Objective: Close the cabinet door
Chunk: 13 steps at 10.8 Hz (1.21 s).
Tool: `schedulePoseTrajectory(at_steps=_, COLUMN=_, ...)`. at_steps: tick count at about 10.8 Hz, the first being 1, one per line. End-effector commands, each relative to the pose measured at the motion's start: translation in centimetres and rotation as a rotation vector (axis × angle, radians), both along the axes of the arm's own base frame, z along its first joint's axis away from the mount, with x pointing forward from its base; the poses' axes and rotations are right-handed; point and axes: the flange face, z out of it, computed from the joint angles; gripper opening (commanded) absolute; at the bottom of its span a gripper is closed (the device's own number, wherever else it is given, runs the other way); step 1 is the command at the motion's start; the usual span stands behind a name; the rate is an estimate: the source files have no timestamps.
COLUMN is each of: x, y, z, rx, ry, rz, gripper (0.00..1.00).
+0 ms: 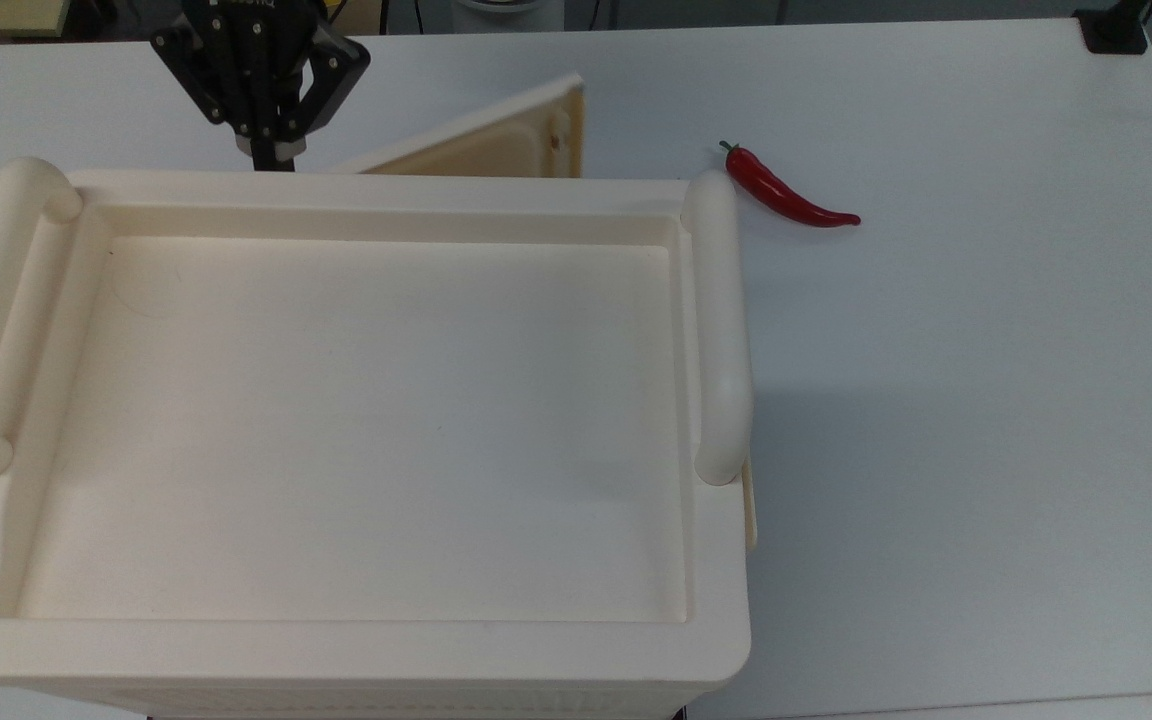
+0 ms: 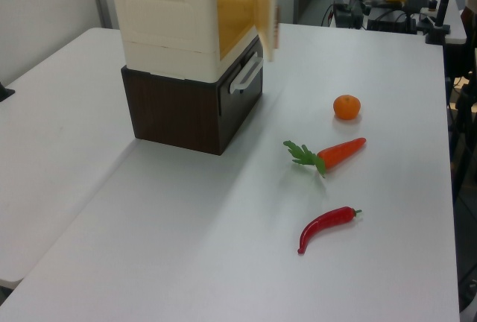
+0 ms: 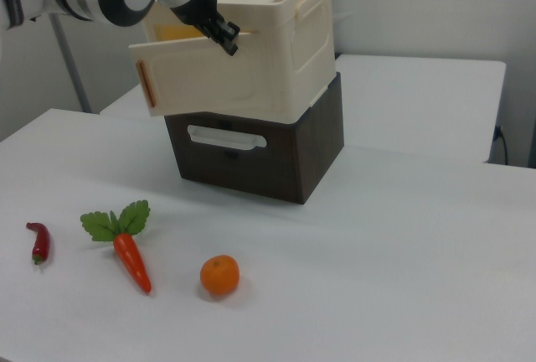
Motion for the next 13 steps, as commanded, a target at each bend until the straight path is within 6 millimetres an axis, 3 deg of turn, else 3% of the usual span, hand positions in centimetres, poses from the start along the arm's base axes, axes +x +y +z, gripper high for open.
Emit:
schedulePoseTrajectory(at_steps=1, x=0.6, y=0.6, z=-0.6, rx=0.036, ry=-0.063, rz=-0.036, gripper=0.0)
schedulePoseTrajectory(at_steps=9, x=1.6, y=1.0, z=-1.8, rx=0.04, ry=-0.135, rz=-0.05, gripper=0.0)
schedulePoseTrajectory(at_steps=13, x=0.1, y=0.8, z=-3.2, rx=0.003, ry=-0.067, rz=-0.029, gripper=0.02)
